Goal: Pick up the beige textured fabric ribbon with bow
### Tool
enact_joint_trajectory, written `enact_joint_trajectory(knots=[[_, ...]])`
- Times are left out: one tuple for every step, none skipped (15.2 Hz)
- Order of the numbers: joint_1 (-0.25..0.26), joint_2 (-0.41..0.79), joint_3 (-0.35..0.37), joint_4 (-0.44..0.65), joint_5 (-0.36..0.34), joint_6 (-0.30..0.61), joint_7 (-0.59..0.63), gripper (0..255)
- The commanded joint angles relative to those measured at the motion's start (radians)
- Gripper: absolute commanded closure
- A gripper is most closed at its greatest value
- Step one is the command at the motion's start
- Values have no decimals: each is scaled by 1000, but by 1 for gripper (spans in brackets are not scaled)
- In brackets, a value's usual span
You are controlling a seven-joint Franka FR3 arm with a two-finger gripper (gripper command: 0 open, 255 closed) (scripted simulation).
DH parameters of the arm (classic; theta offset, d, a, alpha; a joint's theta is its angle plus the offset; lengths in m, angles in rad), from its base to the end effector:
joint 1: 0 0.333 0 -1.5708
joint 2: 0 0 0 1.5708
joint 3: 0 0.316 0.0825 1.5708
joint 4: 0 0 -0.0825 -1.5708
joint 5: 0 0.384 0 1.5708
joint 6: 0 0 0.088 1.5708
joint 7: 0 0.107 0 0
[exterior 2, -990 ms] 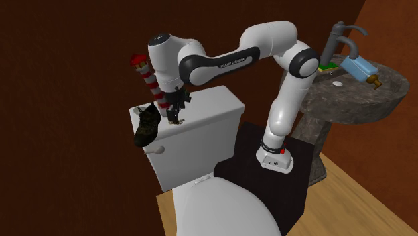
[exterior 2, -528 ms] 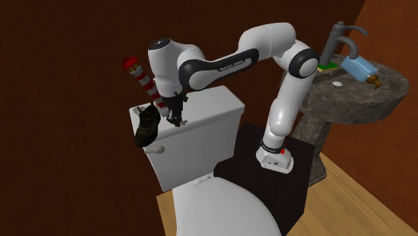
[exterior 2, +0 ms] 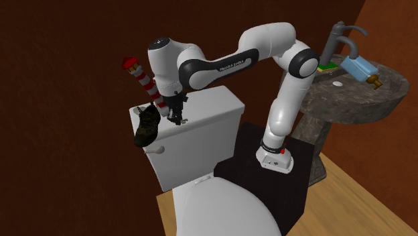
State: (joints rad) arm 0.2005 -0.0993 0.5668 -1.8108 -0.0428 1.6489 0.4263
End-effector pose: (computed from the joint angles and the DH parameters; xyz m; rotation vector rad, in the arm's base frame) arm 0.3748 0.3710 0.5630 2.9745 0.5132 -0.0166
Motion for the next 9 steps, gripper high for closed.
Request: enact_joint_trajectory(knots=[[-6, 8, -3, 21, -20, -36, 0, 255], [-6, 9, -3, 36, -20, -50, 0, 255], [-6, 11, -3, 51, -21, -64, -1, 255], [-6, 13, -3, 67, -22, -77, -1, 255], [-6, 15, -2, 83, -24, -91, -2, 255], [-6, 18, -2, 99, -25, -105, -2, 255], [-5, 21, -1, 115, -26, -119, -2, 255], [-5, 24, 0, 132, -28, -133, -2, 255], [-5, 28, 0, 149, -30, -148, -2, 255]])
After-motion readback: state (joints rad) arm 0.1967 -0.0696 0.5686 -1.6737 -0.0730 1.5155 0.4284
